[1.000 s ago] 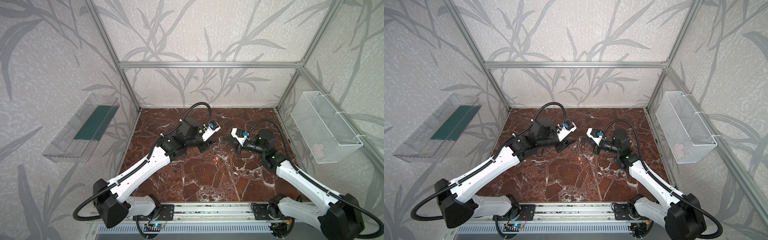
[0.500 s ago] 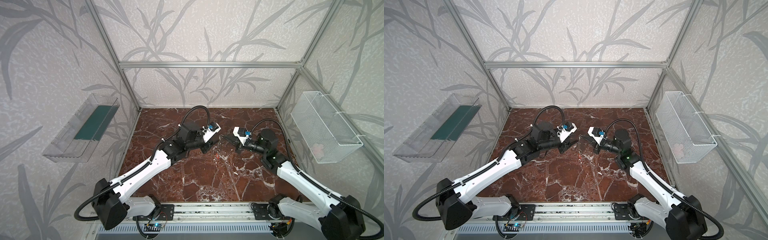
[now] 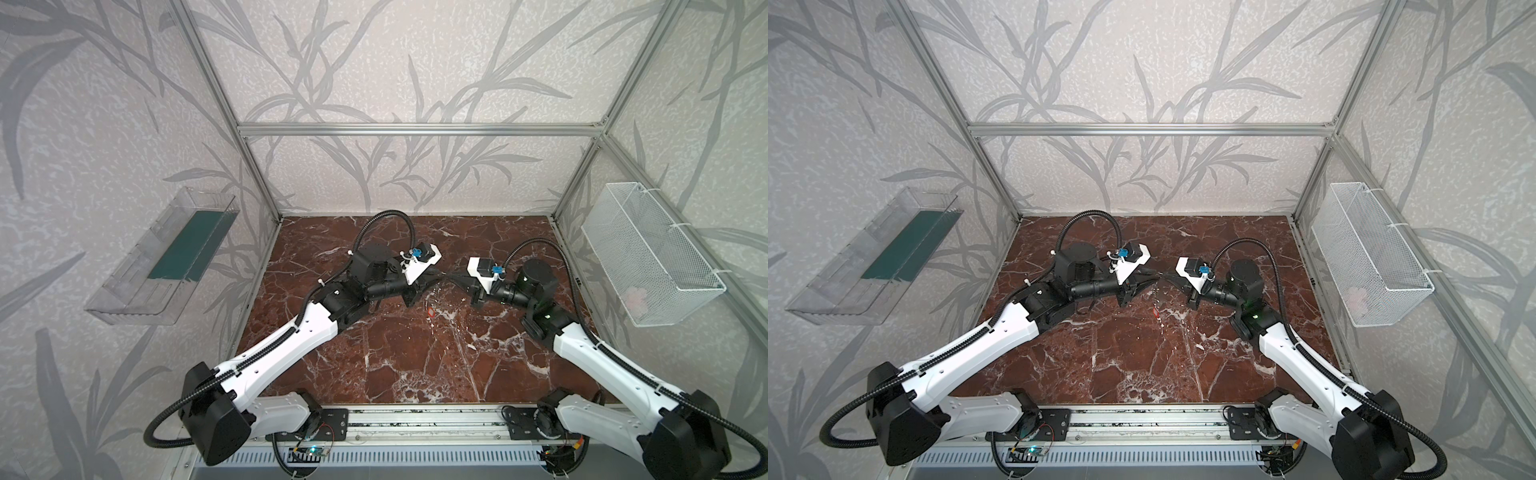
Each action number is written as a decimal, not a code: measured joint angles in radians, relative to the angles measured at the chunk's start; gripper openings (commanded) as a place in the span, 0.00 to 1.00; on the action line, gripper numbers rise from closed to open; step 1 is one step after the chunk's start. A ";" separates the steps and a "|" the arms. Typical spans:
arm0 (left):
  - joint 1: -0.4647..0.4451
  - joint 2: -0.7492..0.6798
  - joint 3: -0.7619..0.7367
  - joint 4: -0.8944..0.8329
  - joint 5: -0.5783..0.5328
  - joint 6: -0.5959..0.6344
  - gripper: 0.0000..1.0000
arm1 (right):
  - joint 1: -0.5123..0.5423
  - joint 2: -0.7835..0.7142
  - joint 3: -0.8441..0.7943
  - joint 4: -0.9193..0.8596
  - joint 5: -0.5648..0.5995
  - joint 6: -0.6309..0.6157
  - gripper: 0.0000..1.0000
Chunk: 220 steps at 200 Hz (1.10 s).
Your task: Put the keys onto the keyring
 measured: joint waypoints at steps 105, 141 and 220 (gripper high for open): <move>0.012 0.018 0.027 -0.061 0.097 0.058 0.00 | -0.009 0.000 -0.016 0.033 -0.042 -0.003 0.22; 0.007 0.098 0.201 -0.269 0.071 0.145 0.00 | -0.001 -0.045 -0.010 -0.081 0.031 -0.089 0.34; -0.061 0.288 0.590 -0.707 -0.126 0.306 0.00 | 0.005 -0.098 0.082 -0.354 0.189 -0.277 0.30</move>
